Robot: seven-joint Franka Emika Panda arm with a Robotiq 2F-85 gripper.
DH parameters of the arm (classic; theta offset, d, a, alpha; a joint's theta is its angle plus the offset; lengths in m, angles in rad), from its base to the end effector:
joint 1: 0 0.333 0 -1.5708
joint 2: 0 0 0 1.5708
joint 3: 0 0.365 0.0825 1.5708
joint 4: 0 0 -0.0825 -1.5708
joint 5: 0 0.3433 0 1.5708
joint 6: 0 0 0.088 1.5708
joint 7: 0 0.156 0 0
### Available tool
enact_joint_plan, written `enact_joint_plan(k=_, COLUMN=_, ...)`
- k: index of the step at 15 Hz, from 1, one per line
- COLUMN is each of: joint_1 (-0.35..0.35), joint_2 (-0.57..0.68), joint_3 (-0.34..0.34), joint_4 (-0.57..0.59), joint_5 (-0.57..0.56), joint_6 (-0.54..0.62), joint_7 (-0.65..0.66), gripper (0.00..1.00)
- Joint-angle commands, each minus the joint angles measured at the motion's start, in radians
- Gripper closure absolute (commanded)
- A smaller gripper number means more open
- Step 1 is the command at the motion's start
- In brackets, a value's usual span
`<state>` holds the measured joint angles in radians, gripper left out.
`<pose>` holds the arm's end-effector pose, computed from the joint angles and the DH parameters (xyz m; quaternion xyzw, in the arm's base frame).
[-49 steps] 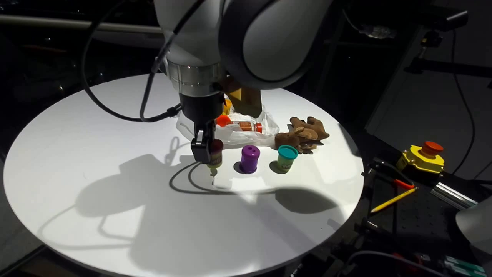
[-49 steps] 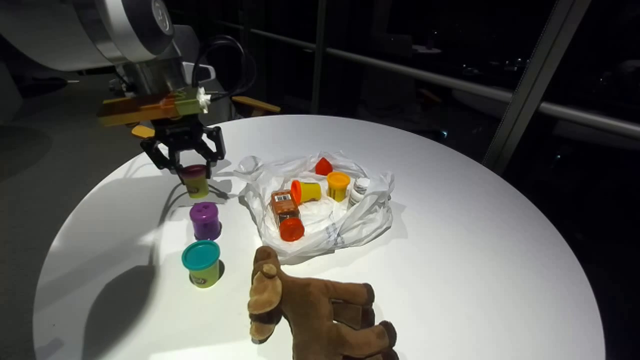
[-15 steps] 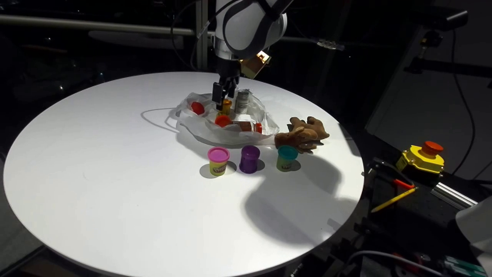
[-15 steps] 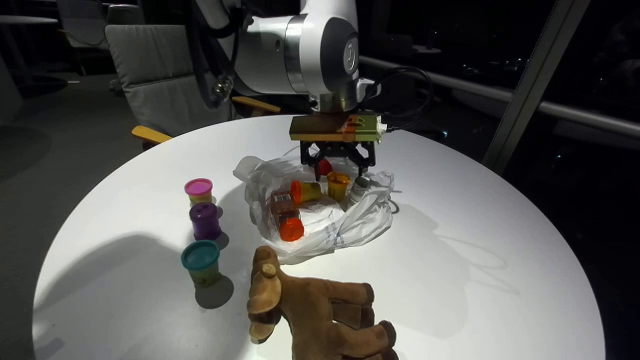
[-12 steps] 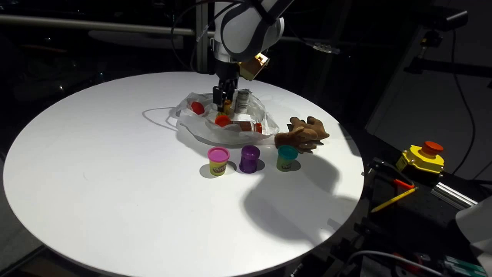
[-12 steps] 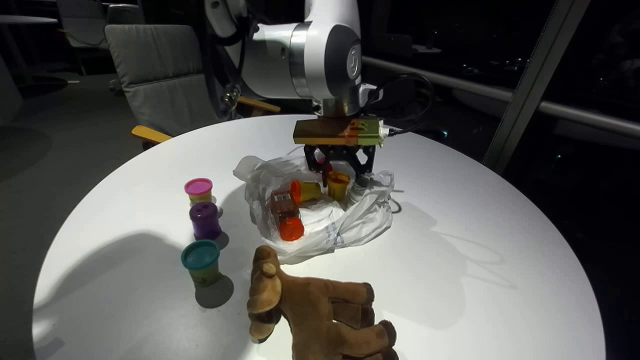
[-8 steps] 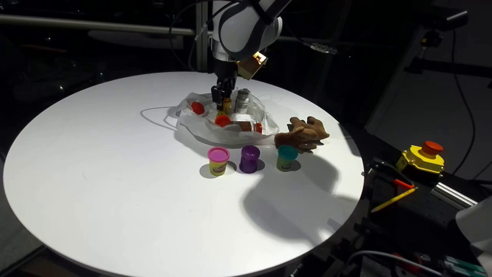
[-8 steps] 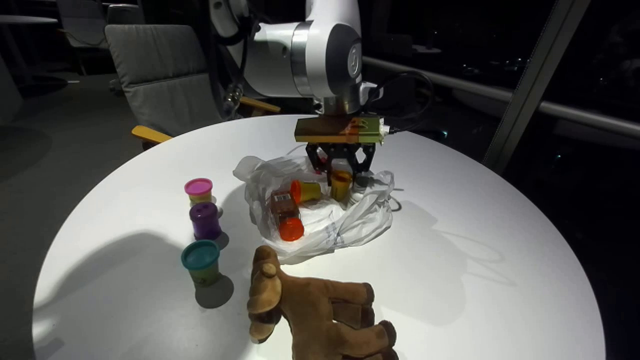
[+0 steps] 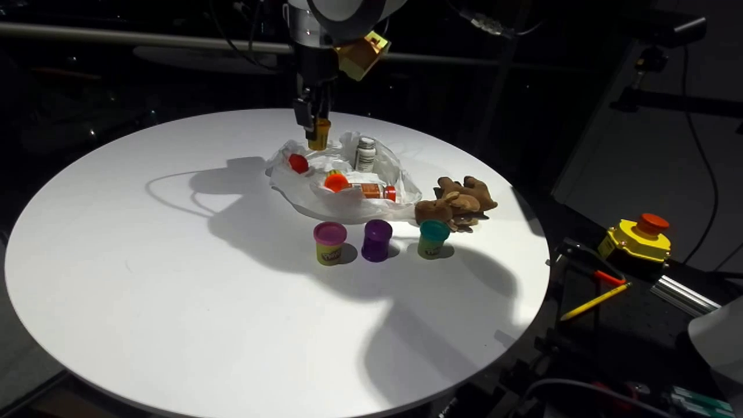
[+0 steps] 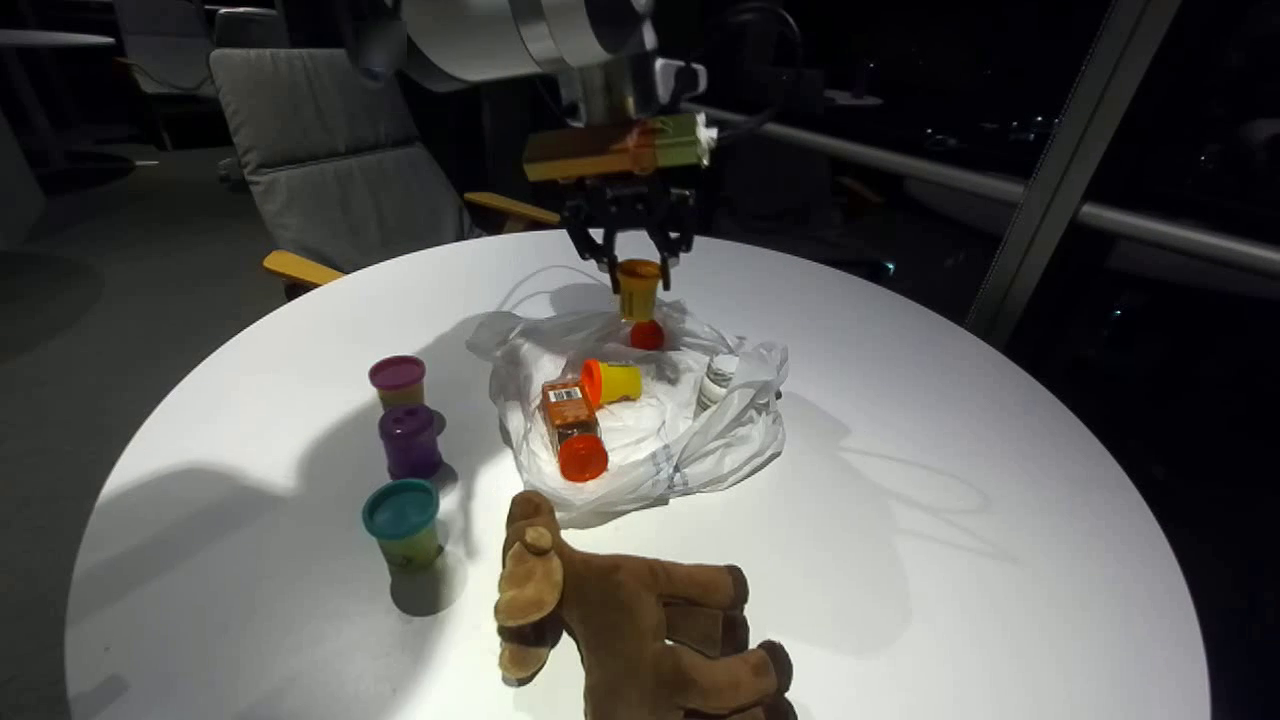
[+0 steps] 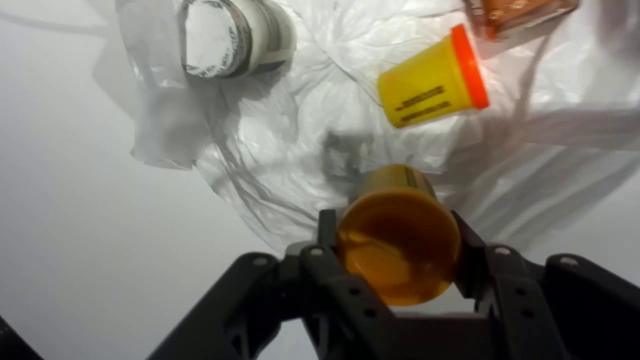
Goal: Remove all the contents from the white plastic bag one at a time and put them on the table
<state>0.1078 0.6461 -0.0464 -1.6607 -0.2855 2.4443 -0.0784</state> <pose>0.7040 0.0387 0.2646 0.9756 0.1766 0.0664 0.1127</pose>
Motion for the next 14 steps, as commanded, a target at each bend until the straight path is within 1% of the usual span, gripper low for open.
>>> enact_joint_plan(k=1, joint_1=0.105, joint_2=-0.107, joint_3=0.026, joint_4=-0.076, joint_5=-0.058, joint_6=-0.076, joint_7=0.049, gripper=0.72)
enact_joint_plan(k=4, joint_1=0.16, joint_2=-0.077, joint_3=0.079, joint_4=-0.07, joint_5=-0.063, joint_6=-0.094, joint_7=0.051, gripper=0.72)
enact_joint_plan(k=6, joint_1=0.178, joint_2=-0.038, joint_3=0.106, joint_4=-0.086, joint_5=-0.051, joint_6=-0.073, joint_7=0.049, gripper=0.72)
enact_joint_plan(k=10, joint_1=0.182, joint_2=0.002, joint_3=0.159, joint_4=-0.152, joint_5=-0.024, joint_6=-0.038, joint_7=0.024, gripper=0.72)
enact_joint_plan(k=14, joint_1=0.178, joint_2=-0.014, joint_3=0.199, joint_4=-0.242, joint_5=-0.007, joint_6=-0.002, joint_7=0.012, gripper=0.72)
